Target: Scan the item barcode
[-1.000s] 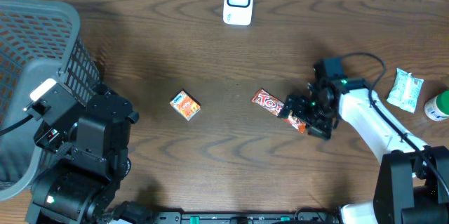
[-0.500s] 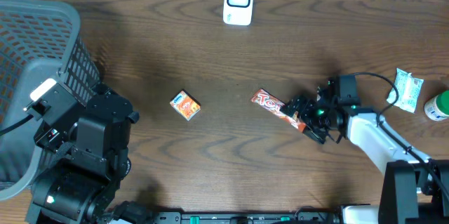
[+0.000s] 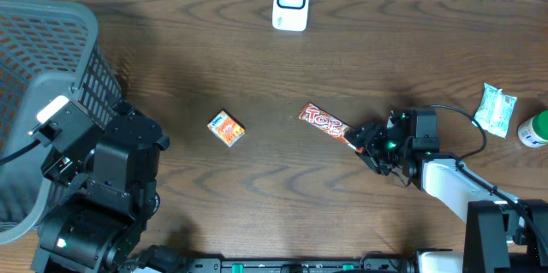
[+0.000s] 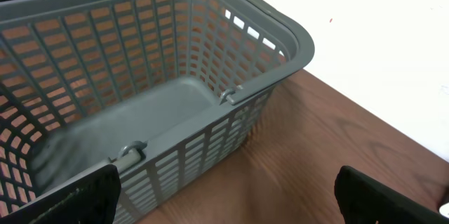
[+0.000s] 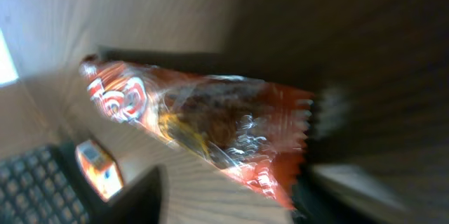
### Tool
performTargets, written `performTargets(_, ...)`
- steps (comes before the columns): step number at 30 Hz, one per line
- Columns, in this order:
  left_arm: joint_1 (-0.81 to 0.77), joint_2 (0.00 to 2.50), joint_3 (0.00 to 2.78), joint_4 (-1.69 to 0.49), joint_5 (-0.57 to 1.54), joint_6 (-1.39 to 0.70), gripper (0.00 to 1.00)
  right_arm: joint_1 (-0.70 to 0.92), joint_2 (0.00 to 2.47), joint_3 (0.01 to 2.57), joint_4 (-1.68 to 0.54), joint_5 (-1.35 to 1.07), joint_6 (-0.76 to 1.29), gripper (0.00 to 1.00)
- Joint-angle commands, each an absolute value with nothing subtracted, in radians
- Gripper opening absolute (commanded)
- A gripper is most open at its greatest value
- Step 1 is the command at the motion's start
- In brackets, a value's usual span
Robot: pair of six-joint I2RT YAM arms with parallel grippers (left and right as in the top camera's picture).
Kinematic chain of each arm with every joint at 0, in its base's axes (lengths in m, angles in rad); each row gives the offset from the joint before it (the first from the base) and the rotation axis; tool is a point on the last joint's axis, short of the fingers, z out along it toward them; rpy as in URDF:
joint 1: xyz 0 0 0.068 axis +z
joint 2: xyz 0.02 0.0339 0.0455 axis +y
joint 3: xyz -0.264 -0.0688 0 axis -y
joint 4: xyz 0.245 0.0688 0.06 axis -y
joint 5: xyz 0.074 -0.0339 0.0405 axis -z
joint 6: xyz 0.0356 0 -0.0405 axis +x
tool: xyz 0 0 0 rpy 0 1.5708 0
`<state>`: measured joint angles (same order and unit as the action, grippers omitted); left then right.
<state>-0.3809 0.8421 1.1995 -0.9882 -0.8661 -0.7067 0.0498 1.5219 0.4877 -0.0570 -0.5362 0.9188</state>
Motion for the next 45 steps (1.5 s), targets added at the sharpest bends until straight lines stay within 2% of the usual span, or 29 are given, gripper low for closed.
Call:
performTargets(1, -0.376, 0.842, 1.215, -0.991, -0.875, -0.712, 0.98, 0.054, 1.623, 0.387, -0.11, -0.28, 0.931, 0.31)
performTargets(2, -0.376, 0.842, 1.215, -0.991, -0.875, -0.712, 0.98, 0.054, 1.623, 0.387, -0.105, -0.271, 0.931, 0.24)
performTargets(4, -0.376, 0.842, 1.215, -0.991, -0.875, -0.712, 0.98, 0.054, 1.623, 0.387, -0.094, -0.243, 0.931, 0.01)
performTargets(12, -0.376, 0.842, 1.215, -0.991, -0.875, -0.712, 0.98, 0.054, 1.542, 0.411, -0.052, -0.218, 0.84, 0.01)
performTargets(22, -0.376, 0.842, 1.215, -0.991, -0.875, -0.712, 0.98, 0.054, 1.042, 0.417, -0.117, -0.262, 0.653, 0.02)
performTargets(27, -0.376, 0.842, 1.215, -0.991, -0.875, -0.712, 0.98, 0.054, 0.818, 0.417, -0.21, -0.204, 0.525, 0.02)
performTargets(34, -0.376, 0.842, 1.215, -0.991, -0.875, -0.712, 0.98, 0.054, 0.745, 0.424, -0.266, -0.143, 0.378, 0.02)
performTargets(40, -0.376, 0.842, 1.215, -0.991, -0.875, -0.712, 0.98, 0.054, 0.746, 0.491, -0.268, -0.113, 0.364, 0.01)
performTargets(41, -0.376, 0.842, 1.215, -0.991, -0.875, -0.712, 0.98, 0.054, 0.746, 0.497, -0.274, -0.114, 0.381, 0.03)
performTargets(42, -0.376, 0.842, 1.215, -0.991, -0.875, -0.712, 0.98, 0.054, 0.746, 0.5, -0.281, -0.114, 0.395, 0.11)
performTargets(44, -0.376, 0.842, 1.215, -0.991, -0.875, -0.712, 0.98, 0.055, 0.751, 0.501, -0.318, -0.121, 0.412, 0.33)
performTargets(45, -0.376, 0.842, 1.215, -0.991, -0.875, -0.712, 0.98, 0.059, 0.763, 0.501, -0.342, -0.131, 0.41, 0.49)
